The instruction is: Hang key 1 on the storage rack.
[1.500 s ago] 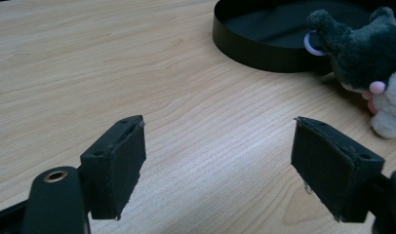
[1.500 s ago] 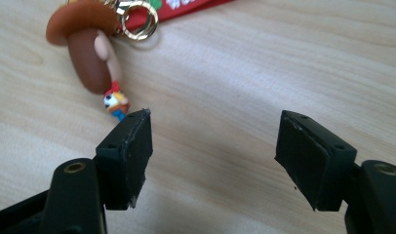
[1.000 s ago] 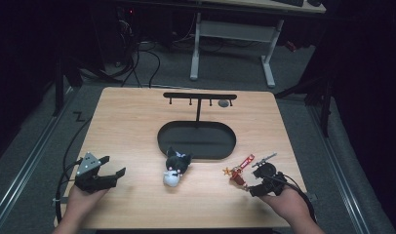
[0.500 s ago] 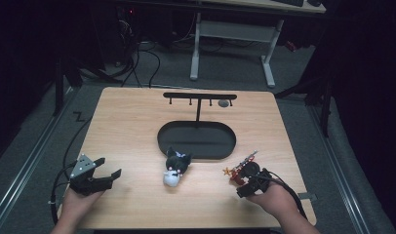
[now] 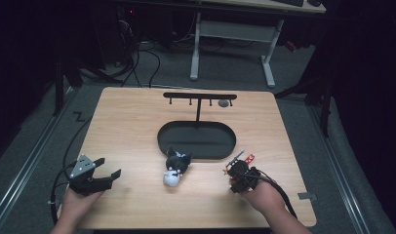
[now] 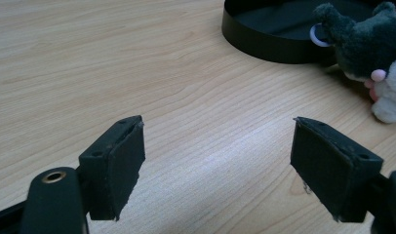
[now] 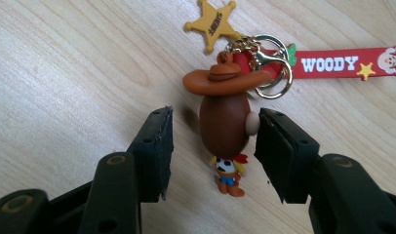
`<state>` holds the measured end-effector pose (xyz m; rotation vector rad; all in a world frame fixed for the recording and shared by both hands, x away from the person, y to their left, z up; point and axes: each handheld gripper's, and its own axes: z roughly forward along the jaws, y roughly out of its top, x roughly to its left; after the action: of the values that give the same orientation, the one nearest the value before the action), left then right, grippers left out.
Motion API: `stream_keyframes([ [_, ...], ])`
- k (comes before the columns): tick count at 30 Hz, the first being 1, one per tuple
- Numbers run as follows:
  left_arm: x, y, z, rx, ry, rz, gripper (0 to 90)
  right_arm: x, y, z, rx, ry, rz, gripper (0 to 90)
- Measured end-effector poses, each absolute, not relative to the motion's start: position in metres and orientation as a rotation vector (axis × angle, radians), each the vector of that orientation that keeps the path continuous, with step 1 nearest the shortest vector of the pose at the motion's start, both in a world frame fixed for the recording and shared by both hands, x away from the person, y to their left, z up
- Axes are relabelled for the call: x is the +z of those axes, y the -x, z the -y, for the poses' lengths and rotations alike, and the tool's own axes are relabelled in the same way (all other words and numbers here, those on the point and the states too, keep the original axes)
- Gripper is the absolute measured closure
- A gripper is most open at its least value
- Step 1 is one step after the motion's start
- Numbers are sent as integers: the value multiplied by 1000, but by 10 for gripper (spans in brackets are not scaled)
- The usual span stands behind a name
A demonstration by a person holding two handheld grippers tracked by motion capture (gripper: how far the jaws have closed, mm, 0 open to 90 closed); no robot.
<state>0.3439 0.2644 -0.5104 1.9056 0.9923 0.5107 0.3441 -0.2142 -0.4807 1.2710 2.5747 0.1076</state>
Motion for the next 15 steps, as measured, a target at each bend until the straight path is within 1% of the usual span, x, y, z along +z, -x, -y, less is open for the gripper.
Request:
stream_keyframes([
  [5,-511,-344,-264,504,-1909,-990,206,-486,-347,213,98,-1288,-2575,525],
  [15,-512,-345,-264,501,-1914,-993,206,-489,-351,220,128,-1341,-2575,656],
])
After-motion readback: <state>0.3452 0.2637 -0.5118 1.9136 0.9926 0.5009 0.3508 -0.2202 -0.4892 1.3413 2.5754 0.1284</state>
